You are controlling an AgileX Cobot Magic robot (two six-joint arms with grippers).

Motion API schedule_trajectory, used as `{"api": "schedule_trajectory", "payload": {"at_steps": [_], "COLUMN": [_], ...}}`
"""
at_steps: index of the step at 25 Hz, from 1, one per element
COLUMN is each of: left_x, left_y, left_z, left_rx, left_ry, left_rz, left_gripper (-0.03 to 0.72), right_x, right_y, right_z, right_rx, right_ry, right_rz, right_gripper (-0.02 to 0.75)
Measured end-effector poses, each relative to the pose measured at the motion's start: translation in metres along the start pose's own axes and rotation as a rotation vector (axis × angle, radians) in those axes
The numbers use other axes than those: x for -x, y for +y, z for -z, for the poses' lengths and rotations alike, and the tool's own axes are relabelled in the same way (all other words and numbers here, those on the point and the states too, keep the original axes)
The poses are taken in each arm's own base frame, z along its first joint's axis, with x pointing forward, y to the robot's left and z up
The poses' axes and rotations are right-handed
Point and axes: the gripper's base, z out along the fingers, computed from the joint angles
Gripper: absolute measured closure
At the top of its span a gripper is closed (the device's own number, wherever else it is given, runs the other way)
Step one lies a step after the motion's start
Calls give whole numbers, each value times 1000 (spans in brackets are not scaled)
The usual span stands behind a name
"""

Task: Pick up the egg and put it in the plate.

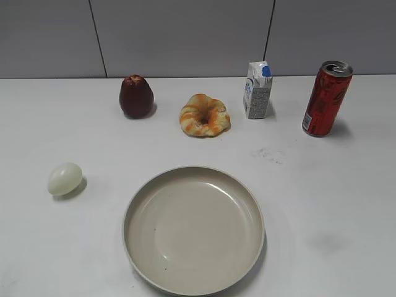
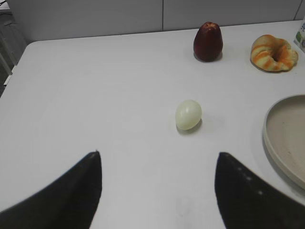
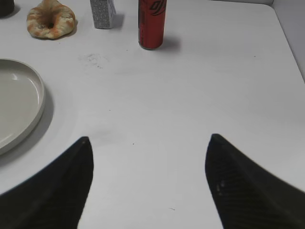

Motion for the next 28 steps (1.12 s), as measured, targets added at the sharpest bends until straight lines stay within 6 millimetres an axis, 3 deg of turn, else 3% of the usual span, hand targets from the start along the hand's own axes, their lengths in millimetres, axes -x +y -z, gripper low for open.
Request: {"api": "schedule_trajectory", "payload": {"at_steps": [20,23,28], "left_x": [1,7,21], "left_y": [0,2,10], "left_z": [-1,-8,-39], "left_rx": [-4,-13,-36], "left_ry": [2,50,217], "left_rz": [3,15,55], "left_gripper": [137,137,137], "right_x": [0,0,0], "right_y": [0,0,0], "right_z": [0,0,0], "right_rx": [0,0,0], "right_ry": [0,0,0], "right_rz": [0,0,0], "right_gripper": [183,183,183]}}
